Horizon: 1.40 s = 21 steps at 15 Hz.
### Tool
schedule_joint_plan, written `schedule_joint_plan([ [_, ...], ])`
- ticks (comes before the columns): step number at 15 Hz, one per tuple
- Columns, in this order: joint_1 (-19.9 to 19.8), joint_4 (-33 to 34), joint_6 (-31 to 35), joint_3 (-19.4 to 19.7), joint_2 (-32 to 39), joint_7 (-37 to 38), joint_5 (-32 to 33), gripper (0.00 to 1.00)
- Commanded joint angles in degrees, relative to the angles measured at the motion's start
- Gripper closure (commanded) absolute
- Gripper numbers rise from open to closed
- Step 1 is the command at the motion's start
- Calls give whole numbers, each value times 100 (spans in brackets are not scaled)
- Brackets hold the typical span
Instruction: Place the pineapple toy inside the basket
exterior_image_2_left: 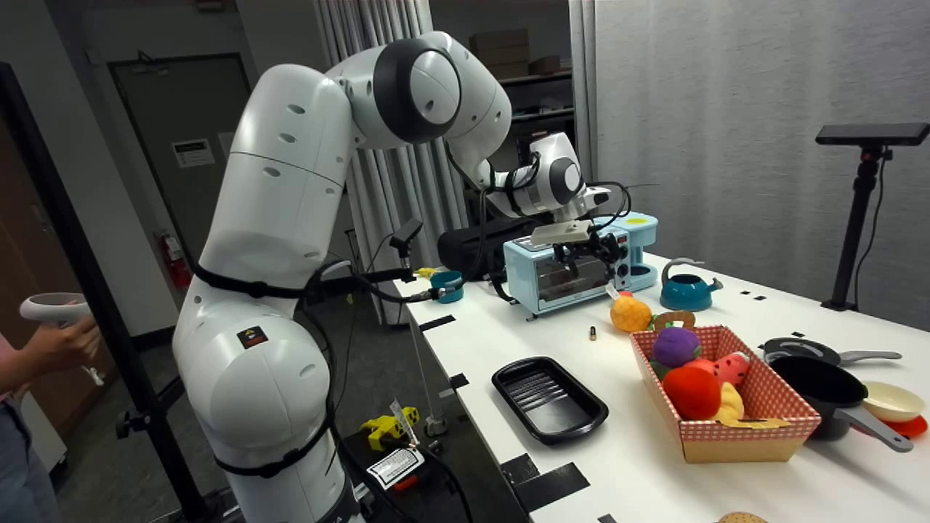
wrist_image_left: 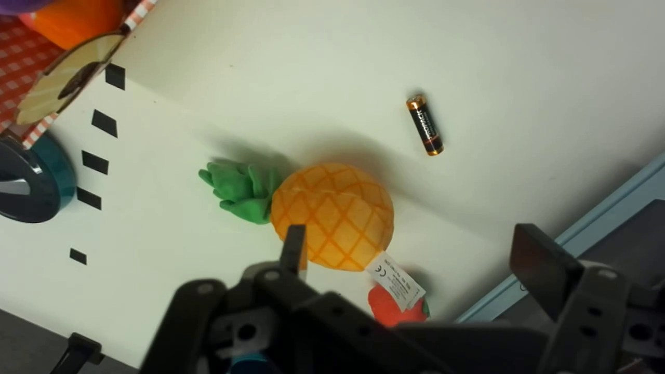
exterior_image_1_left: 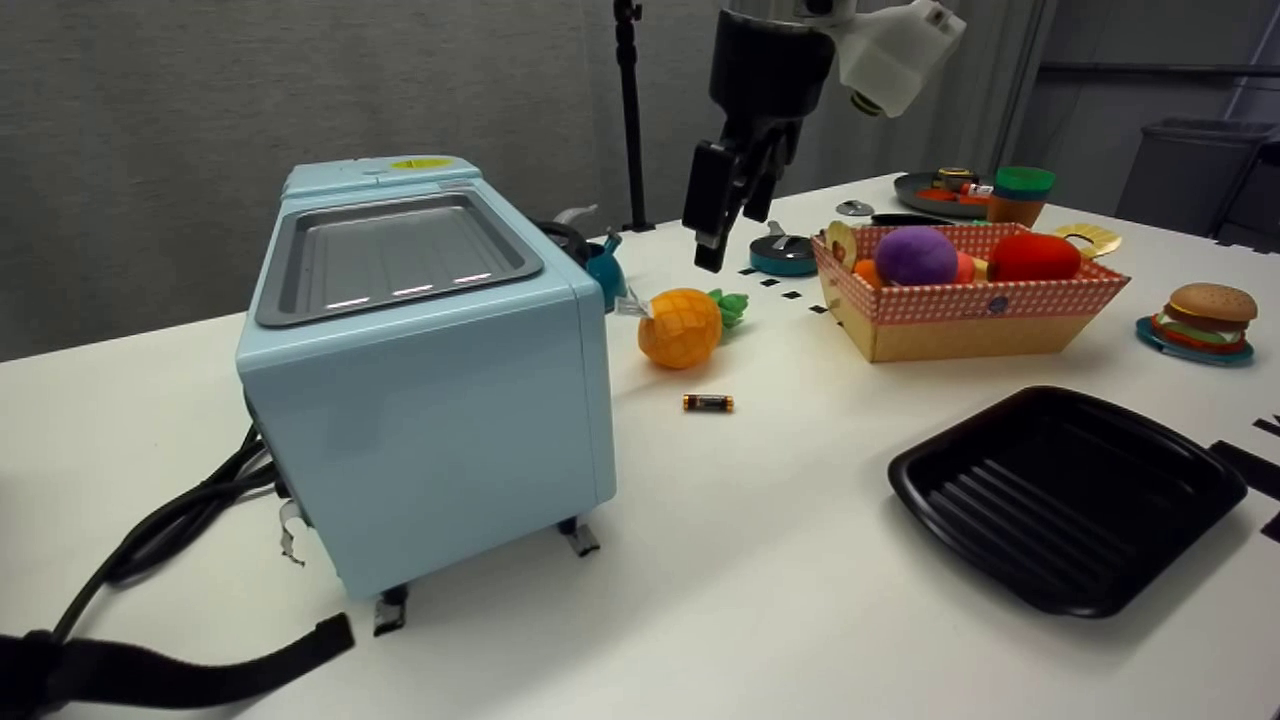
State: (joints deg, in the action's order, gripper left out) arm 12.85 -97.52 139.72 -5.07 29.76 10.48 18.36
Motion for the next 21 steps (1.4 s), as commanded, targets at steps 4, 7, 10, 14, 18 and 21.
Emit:
schedule_joint_plan([
  [4, 349, 659, 249, 393, 768, 186, 133, 0],
  [7, 533, 1069, 341, 688, 1176, 356, 243, 0],
  [10, 651, 1495, 319, 909, 1555, 486, 261, 0],
  [14, 760, 2024, 271, 1089, 2004, 567, 229, 0],
  [18, 861, 2600, 186, 1247, 2419, 679, 211, 0],
  [21, 925, 2912, 83, 1338, 2675, 733, 194, 0],
])
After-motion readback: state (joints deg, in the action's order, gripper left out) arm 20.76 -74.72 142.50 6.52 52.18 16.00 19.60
